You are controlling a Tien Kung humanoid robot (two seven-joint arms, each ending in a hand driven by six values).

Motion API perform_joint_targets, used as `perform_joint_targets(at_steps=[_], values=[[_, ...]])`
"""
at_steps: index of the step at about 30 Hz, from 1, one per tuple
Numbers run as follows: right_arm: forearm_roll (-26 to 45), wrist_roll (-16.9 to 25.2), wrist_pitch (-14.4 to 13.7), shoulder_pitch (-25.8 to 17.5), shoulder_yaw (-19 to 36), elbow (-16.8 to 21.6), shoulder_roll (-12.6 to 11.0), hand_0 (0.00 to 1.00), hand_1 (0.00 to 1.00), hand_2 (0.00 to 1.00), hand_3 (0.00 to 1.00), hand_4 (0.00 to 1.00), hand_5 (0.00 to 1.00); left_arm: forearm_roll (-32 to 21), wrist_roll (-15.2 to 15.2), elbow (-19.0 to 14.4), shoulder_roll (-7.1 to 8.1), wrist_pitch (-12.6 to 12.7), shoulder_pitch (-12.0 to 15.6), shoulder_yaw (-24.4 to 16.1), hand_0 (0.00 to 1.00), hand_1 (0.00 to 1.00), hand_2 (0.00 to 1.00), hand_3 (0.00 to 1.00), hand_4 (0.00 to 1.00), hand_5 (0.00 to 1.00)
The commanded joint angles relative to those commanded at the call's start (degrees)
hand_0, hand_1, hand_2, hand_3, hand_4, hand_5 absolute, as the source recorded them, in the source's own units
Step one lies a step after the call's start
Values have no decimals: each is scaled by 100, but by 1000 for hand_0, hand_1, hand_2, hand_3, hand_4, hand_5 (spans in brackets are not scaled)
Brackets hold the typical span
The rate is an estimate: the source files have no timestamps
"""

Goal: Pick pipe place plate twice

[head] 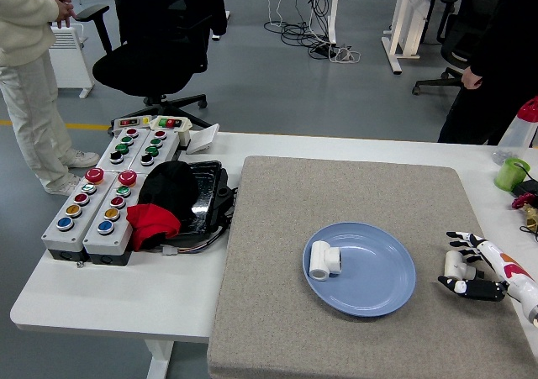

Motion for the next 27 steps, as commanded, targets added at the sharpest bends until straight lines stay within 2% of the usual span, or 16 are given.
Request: perform_joint_targets(at_steps=[4, 5, 10, 11, 17, 18, 19, 25, 27], values=[[-383, -144, -97, 28, -54, -101, 11, 575, 660, 664, 795, 747, 229, -11, -2, 0, -4, 2, -2, 10, 653, 637, 639, 559, 394, 998], [-422, -158, -99, 31, -56, -118, 13, 565, 649, 611, 711, 688, 170, -15, -4, 1, -5, 4, -1, 13, 653, 638, 640, 559, 394, 998], [-488, -160, -88, 36, -67, -188, 12, 565, 649, 611, 711, 688, 170, -32, -11, 3, -7, 10, 0, 20, 653, 638, 640, 559, 394, 998], [-487, -157, -89, 36, -67, -190, 11, 423, 546, 537, 661, 672, 161, -33, -11, 3, -7, 9, 0, 21, 652, 639, 640, 559, 394, 998], [-291, 18, -325, 39, -85, -239, 21, 423, 546, 537, 661, 672, 161, -45, -10, 2, -8, 5, -6, 31, 652, 639, 640, 559, 394, 998], [-276, 36, -343, 36, -81, -232, 20, 283, 438, 478, 601, 628, 177, -48, -9, 1, -8, 6, -7, 33, 653, 638, 639, 559, 394, 998], [-267, 47, -352, 35, -77, -225, 19, 283, 438, 478, 601, 628, 177, -49, -7, 1, -9, 6, -7, 32, 653, 638, 639, 559, 394, 998], [-319, 67, -446, -18, 62, 92, -37, 268, 424, 476, 593, 608, 189, -60, -10, 1, -12, 6, -7, 41, 653, 638, 639, 559, 394, 998], [-347, 36, -489, -35, 121, 388, -96, 268, 424, 476, 593, 608, 189, -53, -15, 3, -10, 4, -8, 38, 653, 638, 639, 559, 394, 998]])
